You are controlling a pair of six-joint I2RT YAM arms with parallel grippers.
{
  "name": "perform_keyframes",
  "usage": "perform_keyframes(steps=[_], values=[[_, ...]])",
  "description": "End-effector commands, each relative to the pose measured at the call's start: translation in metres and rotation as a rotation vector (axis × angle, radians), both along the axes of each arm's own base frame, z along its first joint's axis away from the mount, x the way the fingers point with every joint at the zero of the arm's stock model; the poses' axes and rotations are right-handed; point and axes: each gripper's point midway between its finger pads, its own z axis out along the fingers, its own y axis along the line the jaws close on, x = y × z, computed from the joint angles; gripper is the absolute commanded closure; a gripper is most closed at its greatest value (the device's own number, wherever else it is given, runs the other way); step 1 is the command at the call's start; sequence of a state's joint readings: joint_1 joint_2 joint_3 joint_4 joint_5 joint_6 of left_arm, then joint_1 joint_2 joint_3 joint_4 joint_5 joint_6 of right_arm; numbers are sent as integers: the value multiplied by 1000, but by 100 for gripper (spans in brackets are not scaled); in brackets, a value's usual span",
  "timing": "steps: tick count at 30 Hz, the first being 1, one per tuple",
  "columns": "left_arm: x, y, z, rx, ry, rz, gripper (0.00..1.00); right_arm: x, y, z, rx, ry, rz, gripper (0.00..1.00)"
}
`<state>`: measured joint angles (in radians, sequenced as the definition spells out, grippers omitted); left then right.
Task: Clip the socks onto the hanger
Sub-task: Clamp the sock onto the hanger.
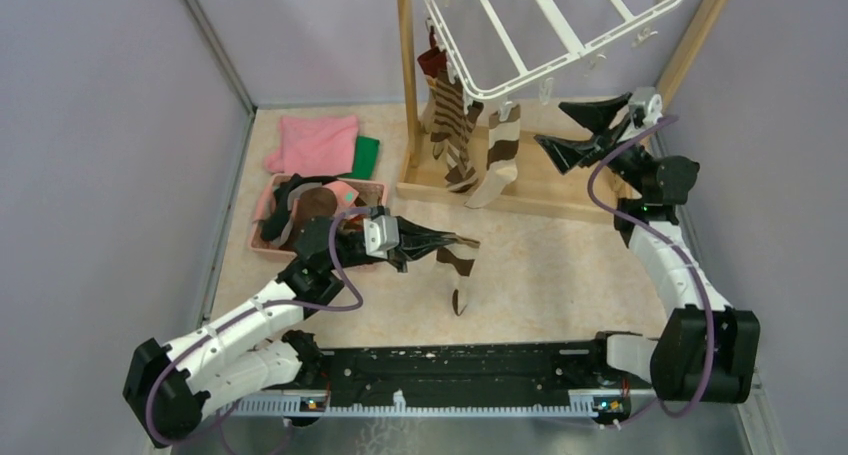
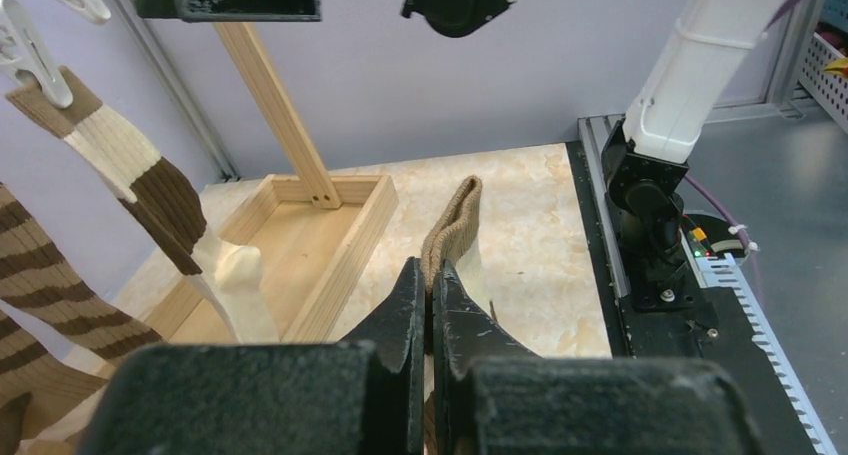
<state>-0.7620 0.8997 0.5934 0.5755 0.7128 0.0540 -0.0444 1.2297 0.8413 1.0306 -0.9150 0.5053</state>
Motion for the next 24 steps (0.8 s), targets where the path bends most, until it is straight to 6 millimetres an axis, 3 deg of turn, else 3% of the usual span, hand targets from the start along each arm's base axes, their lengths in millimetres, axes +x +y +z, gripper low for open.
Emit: perform_keyframes(steps=[1,12,19,24], values=[[6,-3,32,-74,-57,20,100,-12,-8,-17,1,40,-79,12],[41,-18,41,-107,-14,111,100,-88,45,-77,-125,185,90,15],[53,-22,41,-112,-7,143,100,-129,51,-84,-143,182,179,17],[54,-27,43,-130,11,127,100,-134,63,-91,-133,190,217,18]])
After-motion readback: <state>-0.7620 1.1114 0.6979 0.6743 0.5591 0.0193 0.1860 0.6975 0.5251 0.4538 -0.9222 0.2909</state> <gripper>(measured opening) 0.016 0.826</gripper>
